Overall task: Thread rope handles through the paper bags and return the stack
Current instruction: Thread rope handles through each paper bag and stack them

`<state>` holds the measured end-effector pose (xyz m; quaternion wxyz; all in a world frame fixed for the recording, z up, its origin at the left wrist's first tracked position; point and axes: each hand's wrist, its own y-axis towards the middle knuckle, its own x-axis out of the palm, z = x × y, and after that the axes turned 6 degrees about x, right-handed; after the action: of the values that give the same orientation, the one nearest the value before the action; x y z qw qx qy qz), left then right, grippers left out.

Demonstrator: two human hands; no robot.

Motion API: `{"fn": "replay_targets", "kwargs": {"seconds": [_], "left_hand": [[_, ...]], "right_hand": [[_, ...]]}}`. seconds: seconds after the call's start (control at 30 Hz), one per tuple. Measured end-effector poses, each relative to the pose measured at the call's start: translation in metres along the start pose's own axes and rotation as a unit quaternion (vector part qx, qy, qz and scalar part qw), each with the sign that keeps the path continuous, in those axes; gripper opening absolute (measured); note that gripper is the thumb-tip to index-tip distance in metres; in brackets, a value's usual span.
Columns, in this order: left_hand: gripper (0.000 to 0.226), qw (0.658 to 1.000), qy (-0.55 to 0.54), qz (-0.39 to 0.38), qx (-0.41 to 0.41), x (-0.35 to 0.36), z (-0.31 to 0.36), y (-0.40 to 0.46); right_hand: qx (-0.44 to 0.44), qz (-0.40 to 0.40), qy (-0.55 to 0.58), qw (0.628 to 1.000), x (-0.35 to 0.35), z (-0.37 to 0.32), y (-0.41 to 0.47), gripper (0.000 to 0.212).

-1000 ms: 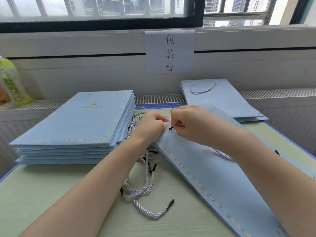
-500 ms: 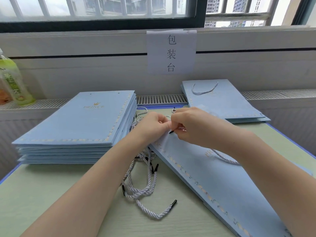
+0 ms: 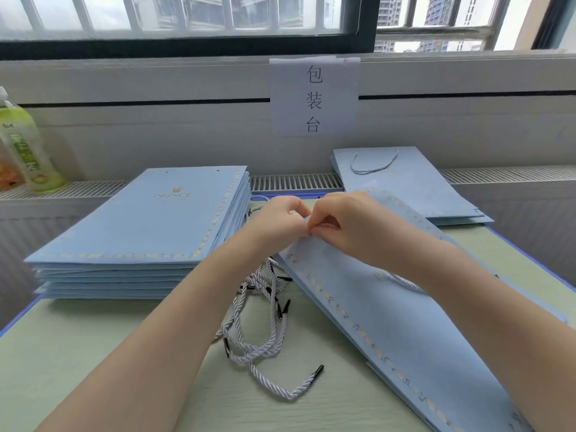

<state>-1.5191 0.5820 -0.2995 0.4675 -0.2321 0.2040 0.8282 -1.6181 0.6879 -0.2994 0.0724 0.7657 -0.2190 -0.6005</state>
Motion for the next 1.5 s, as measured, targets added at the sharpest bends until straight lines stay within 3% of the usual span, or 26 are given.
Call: {"fn": "replay_targets", "kwargs": {"seconds": [0.07,0.27,0.47,0.73,0.83,0.93,1.03,1.17,1.33,1.5], "left_hand": [[0.012,1.000,0.001,0.011,0.000,-0.001,-0.002,0.002],[0.010,0.999,-0.030,0.026,0.025,0.000,0.002,0.000],[0.029,0.994,-0.090,0.052,0.042,-0.004,0.009,0.000],[0.033,0.990,-0.135,0.000,-0.027,-0.014,0.000,0.003],[0.036,0.990,-0.126,-0.055,-0.027,-0.018,-0.004,0.002],[0.018,0.984,-0.146,-0.080,-0.057,-0.019,-0.007,0.002],[0.036,0.970,-0.208,-0.098,-0.084,-0.018,-0.008,0.000],[0.028,0.958,-0.238,-0.132,-0.093,-0.021,-0.012,0.002],[0.028,0.934,-0.305,-0.182,-0.039,-0.029,-0.007,-0.001],[0.029,0.953,-0.263,-0.153,-0.013,-0.026,-0.008,0.000]], "right_hand": [[0.010,0.000,0.056,0.998,-0.002,0.004,0.000,0.013],[0.057,0.026,0.175,0.982,0.002,0.013,0.002,0.010],[0.076,0.004,0.185,0.980,-0.004,0.012,0.000,0.045],[0.070,0.038,0.185,0.980,-0.010,0.005,-0.002,0.030],[0.066,0.025,0.166,0.984,-0.009,0.005,-0.002,0.027],[0.065,0.018,0.175,0.982,-0.009,0.005,-0.002,0.025],[0.069,-0.014,0.203,0.977,-0.013,0.006,-0.003,0.024],[0.062,-0.054,0.217,0.973,-0.018,0.007,-0.005,0.021],[0.064,-0.028,0.283,0.957,-0.027,0.011,-0.006,0.024],[0.061,-0.029,0.266,0.962,-0.023,0.014,-0.004,0.024]]}}
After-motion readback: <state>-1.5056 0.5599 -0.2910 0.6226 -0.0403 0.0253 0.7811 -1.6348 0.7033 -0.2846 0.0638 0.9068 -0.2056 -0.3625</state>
